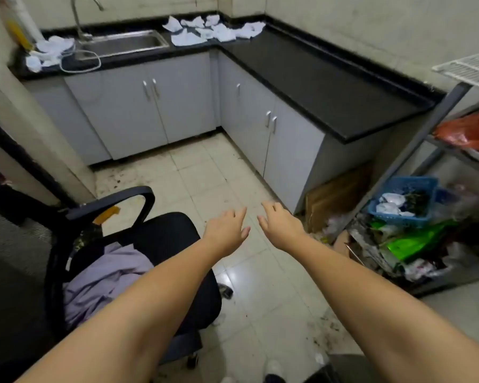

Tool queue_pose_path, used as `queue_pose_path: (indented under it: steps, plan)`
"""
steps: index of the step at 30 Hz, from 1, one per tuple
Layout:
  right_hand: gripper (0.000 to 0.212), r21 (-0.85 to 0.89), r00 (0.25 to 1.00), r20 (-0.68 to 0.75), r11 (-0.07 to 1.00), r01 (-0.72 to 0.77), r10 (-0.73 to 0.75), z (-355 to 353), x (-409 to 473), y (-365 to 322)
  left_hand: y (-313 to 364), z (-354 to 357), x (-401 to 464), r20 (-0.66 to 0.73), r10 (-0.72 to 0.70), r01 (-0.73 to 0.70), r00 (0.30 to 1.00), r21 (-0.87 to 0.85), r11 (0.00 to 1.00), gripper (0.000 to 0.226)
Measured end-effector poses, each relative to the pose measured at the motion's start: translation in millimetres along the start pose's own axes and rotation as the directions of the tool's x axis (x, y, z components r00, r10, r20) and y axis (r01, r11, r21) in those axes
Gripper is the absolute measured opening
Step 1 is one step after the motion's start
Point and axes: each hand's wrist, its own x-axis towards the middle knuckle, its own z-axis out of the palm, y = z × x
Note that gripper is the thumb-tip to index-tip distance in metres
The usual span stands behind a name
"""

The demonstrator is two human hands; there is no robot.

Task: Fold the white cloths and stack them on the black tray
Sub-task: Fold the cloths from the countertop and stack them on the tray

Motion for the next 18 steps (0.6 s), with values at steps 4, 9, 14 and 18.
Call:
queue_pose_path:
  steps: [4,9,14,18]
  plan:
    - [0.046,-0.024,0.994,0.086,0.997,-0.068,0.070,26,-10,14,1,28,-7,0.100,0.011,-0.016,0.995,0.051,0.999,0.053]
    - [0.044,-0.072,0.980,0.167,0.993,-0.096,0.107,46,3,40,-3,45,12,0.188,0.016,-0.028,0.982,0.058,0.998,0.050]
    - [0.038,-0.083,0.967,0.223,0.991,-0.107,0.124,45,51,78,-9,47,70,0.261,0.004,-0.025,0.965,0.076,0.997,0.044]
    - [0.037,-0.101,0.968,0.234,0.992,-0.075,0.097,25,116,111,-4,40,141,0.275,-0.047,0.039,0.960,0.034,0.999,0.044]
